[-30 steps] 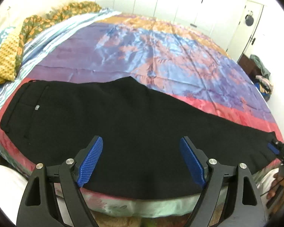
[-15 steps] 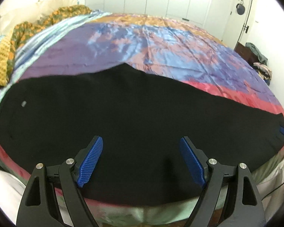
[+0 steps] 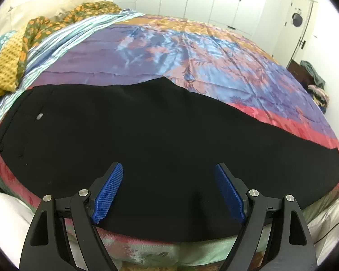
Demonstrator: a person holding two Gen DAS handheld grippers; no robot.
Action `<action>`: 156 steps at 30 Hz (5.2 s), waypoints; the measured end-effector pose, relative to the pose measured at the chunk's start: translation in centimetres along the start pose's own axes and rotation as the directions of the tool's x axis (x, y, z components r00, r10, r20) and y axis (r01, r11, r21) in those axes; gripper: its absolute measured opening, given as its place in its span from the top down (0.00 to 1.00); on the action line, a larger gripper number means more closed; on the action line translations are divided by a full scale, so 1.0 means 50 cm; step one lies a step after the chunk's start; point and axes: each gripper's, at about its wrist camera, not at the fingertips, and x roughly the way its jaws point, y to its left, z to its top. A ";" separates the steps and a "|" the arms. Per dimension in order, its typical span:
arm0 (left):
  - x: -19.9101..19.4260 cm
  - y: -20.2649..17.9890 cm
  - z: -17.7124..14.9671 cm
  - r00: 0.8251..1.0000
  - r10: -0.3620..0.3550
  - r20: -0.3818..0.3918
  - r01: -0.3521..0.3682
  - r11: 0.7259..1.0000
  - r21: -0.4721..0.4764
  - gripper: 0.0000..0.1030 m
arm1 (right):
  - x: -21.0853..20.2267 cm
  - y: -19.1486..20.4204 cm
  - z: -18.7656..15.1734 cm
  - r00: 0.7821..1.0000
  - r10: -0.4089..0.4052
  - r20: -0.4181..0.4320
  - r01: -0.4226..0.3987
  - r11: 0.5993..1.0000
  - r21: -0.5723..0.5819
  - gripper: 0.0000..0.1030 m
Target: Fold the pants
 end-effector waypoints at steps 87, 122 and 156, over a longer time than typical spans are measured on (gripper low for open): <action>0.066 -0.053 0.010 0.942 -0.269 -0.202 0.269 0.963 -0.027 0.85 | 0.063 0.432 -0.364 0.966 0.038 -0.256 -0.210 0.696 -0.686 0.04; -0.009 -0.019 0.021 0.966 -0.249 -0.069 0.245 0.968 -0.054 0.33 | 0.083 0.410 -0.364 0.956 -0.008 -0.294 -0.193 0.738 -0.647 0.04; 0.056 -0.047 -0.018 0.968 -0.184 -0.172 0.196 0.979 0.056 0.97 | 0.165 0.386 -0.314 0.950 -0.009 -0.313 -0.188 0.783 -0.593 0.03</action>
